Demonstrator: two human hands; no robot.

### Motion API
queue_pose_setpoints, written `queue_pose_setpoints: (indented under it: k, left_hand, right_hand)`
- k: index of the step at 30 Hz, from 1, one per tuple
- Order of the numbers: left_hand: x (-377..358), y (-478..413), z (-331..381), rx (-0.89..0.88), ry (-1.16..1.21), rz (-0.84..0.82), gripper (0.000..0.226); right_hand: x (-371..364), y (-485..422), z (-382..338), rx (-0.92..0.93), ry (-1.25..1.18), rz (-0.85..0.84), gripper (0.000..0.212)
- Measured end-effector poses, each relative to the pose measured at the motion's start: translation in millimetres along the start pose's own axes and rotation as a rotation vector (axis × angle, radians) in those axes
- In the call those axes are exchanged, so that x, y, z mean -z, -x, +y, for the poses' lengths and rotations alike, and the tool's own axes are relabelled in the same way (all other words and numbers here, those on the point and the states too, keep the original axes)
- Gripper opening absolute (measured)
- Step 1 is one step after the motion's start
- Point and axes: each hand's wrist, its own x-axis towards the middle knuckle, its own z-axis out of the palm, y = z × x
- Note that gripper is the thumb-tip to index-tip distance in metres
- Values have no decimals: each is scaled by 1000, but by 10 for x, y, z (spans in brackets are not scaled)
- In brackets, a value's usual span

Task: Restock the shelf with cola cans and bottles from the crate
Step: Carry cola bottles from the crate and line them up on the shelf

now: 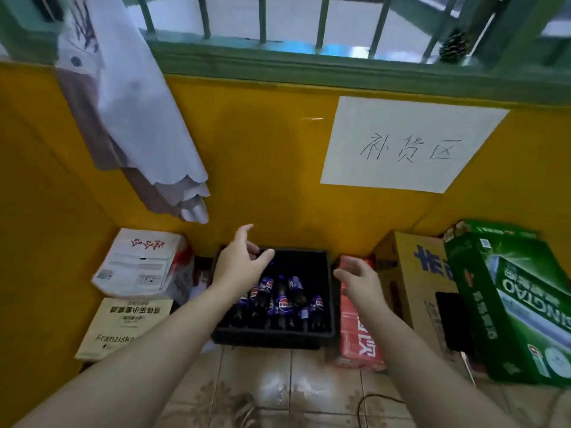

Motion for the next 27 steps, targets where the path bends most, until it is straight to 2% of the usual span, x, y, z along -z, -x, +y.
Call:
queue_pose_setpoints:
  k: [5,10,21,24,27]
  left_hand:
    - [-221,-704,-395,108,-62,-64,65]
    - [-793,-1090,-1082,178,-60,-105,68]
    - [-2396,-1970,-3343,271,-135,25,63]
    - [-2767,-2192,-3817,244,-135,36,62]
    - [-3062,-2411,-4161,217,-198,30,67]
  right_hand:
    - [-363,-650,247,-87,125,-87,41]
    - [-620,-1422,768,-125,278,-178,48]
    - [-1599,-3179,2827,-113,561,-262,53]
    - [-1816,-3521,3310,-110,641,-266,64]
    - [-1981,-3733,3590,-118,765,-276,86]
